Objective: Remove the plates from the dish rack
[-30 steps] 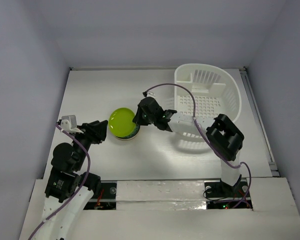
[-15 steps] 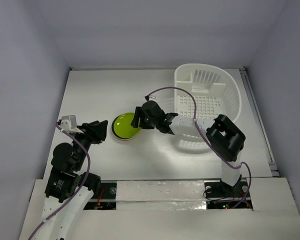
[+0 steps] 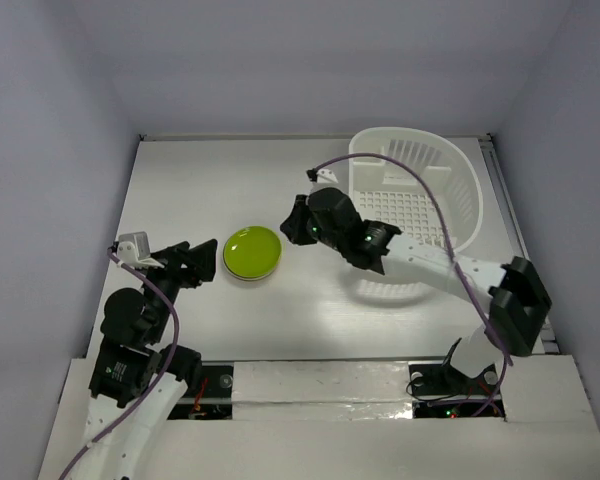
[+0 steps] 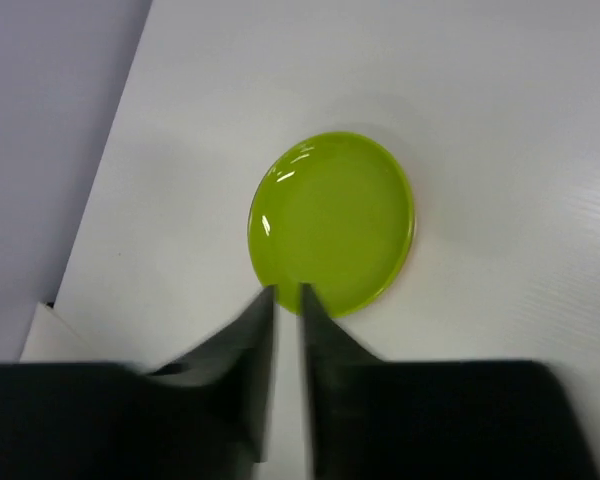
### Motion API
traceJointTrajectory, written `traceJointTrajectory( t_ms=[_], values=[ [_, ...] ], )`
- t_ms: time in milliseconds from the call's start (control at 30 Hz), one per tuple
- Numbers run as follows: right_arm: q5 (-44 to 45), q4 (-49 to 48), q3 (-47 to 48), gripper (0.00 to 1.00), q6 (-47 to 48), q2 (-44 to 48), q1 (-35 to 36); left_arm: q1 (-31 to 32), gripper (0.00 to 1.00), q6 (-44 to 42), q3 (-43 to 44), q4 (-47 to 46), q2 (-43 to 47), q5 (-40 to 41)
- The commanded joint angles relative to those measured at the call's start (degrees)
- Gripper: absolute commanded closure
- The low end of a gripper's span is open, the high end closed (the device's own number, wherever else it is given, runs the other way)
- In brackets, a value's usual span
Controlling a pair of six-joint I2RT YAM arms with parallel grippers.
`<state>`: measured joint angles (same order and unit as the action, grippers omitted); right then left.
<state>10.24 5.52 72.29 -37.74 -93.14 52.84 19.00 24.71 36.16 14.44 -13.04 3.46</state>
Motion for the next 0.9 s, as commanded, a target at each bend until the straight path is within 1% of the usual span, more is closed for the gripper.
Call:
traceJointTrajectory(
  t_ms=[0,33,67,133,167,200,233,267,300,333,367,400,433,467,500,533,600,633,733,867],
  values=[
    [8.1,1.6,-2.1,0.91,4.0,9.1,0.9,-0.4,0.31,-0.5,2.8,-1.8,1.7,0.5],
    [9.9,1.9,-3.1,1.00,4.4,11.6,0.9,-0.4,0.28,-0.7,3.1,-1.8,2.1,0.5],
    [11.7,3.0,-3.9,1.00,4.9,16.7,0.9,-0.4,0.26,-1.0,3.2,-1.6,2.3,0.5],
    [17.5,4.2,-6.5,1.00,6.5,22.2,0.9,-0.4,0.23,-1.2,4.3,-1.7,2.2,0.8],
    [19.4,5.5,-7.4,1.00,7.1,27.9,0.9,-0.4,0.20,-1.3,5.1,-0.7,2.0,1.2],
    [22.7,6.3,-8.2,1.00,8.2,30.8,0.9,-0.4,0.17,-1.1,6.1,0.0,1.3,3.1],
    [24.2,7.0,-9.8,0.95,8.8,33.6,0.9,-0.4,0.15,-1.2,8.5,0.5,1.1,3.8],
    [27.8,9.0,-10.5,0.90,9.4,39.2,0.9,-0.4,0.15,-1.6,9.8,0.8,1.0,4.4],
    [29.7,9.9,-11.2,0.83,9.6,42.0,0.9,-0.4,0.14,-2.6,10.7,0.6,1.2,4.6],
    [32.0,10.9,-11.8,0.65,9.5,44.7,0.9,-0.4,0.11,-3.0,12.0,0.4,1.3,4.9],
    [34.5,13.0,-13.0,0.52,9.5,47.4,0.9,-0.4,0.10,-3.4,12.5,-0.1,1.6,5.1],
    [39.7,14.1,-13.6,0.39,8.8,52.6,0.9,-0.4,0.09,-4.0,12.9,-0.3,1.9,5.8],
    [42.3,15.0,-14.1,0.18,8.4,54.9,0.9,-0.4,0.08,-4.6,13.5,-0.5,2.3,6.4],
    [44.7,16.8,-15.2,0.09,7.9,57.1,0.9,-0.4,0.07,-4.8,13.7,-0.5,2.4,7.4],
    [48.9,17.6,-15.6,0.04,6.9,59.1,0.9,-0.4,0.06,-5.1,13.8,-0.5,2.4,7.6],
    [50.5,18.0,-16.2,0.00,6.6,62.7,0.9,-0.4,0.05,-5.4,13.9,-0.6,2.5,7.8],
    [53.6,18.7,-17.9,0.00,5.5,65.5,0.9,-0.4,0.05,-5.9,13.8,-0.8,2.2,8.0],
    [54.1,18.5,-18.5,0.00,5.3,67.8,0.9,-0.4,0.05,-5.9,13.7,-0.8,2.0,8.0],
    [53.6,16.1,-20.8,0.01,6.4,69.2,0.9,-0.4,0.05,-5.9,12.5,-0.8,1.8,9.8],
    [52.7,17.2,-20.2,0.00,6.2,65.1,0.9,-0.4,0.05,-5.2,11.2,-0.6,1.4,10.5]
  ],
)
